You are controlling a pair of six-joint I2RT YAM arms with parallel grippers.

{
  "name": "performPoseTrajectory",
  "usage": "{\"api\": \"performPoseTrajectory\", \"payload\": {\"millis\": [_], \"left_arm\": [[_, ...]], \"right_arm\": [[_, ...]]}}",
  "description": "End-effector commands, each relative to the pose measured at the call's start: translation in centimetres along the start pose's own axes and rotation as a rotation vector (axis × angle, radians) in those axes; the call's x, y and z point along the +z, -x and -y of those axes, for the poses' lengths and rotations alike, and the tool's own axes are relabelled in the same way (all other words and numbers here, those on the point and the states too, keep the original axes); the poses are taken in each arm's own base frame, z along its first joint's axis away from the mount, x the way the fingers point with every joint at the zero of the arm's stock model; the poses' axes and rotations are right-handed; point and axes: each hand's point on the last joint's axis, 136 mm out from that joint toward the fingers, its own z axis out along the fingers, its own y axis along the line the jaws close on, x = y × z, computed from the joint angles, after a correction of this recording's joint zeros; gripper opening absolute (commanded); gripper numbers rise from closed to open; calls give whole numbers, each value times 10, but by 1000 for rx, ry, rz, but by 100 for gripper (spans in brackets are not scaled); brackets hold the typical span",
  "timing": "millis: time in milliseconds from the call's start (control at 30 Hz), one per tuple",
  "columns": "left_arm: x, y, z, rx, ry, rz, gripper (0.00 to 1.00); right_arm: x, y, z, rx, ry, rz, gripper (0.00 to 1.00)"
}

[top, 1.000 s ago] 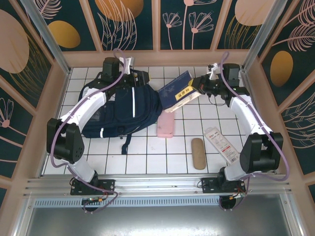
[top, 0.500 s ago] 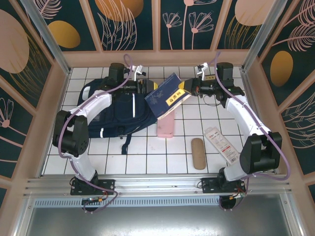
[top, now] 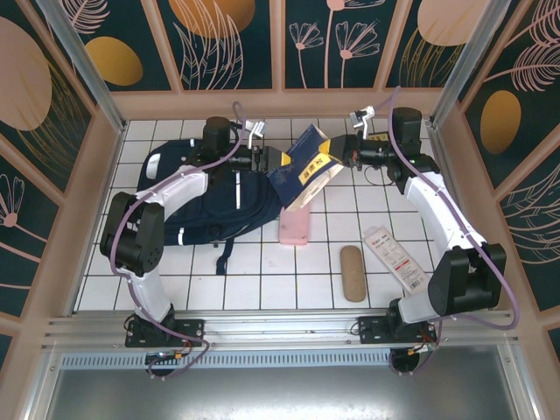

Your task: Pack the student bag

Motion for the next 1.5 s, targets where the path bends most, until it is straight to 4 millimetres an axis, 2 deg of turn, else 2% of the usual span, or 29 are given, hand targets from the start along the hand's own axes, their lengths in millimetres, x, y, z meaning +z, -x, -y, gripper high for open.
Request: {"api": "performPoseTrajectory", "payload": {"millis": [0, 133, 267, 467, 600, 800, 867, 900, 933, 1000, 1067, 1100, 1200, 1333, 1467], "left_arm": [[3, -6, 2, 2, -36, -24, 73], [4, -7, 2, -5, -44, -29, 73], [5, -8, 22, 16, -115, -33, 64], [2, -5, 37, 44, -134, -29, 38], [1, -4, 39, 47, -132, -25, 20], [1, -2, 38, 51, -126, -16, 1], [1, -1, 39, 55, -119, -9, 0], [0, 1, 40, 59, -116, -3, 0], [-1, 2, 40, 62, -111, 4, 0], [-2, 6, 43, 70, -99, 22, 0], [-5, 11, 45, 79, -83, 48, 0], [-8, 14, 46, 81, -73, 63, 0], [-16, 21, 54, 85, -78, 104, 0], [-20, 23, 67, 103, -107, 104, 0], [-18, 14, 60, 133, -67, 42, 0]], "right_arm": [[-8, 3, -29, -95, 68, 14, 0], [-9, 3, -25, -92, 56, 24, 0], [-13, 11, -11, -65, 9, 65, 0], [-34, 29, 13, -8, -55, 173, 0], [-36, 29, 20, 4, -73, 188, 0], [-37, 28, 30, 22, -94, 205, 0], [-38, 28, 33, 27, -105, 212, 0], [-39, 29, 36, 28, -120, 219, 3], [-40, 30, 38, 24, -137, 227, 14], [-46, 34, 51, 27, -227, 260, 51], [-55, 37, 64, 35, -319, 304, 71], [-59, 38, 70, 41, -355, 325, 77], [-64, 37, 84, 67, -403, 348, 90], [-61, 33, 95, 94, -412, 326, 91], [-54, 35, 91, -12, -440, 291, 91]]}}
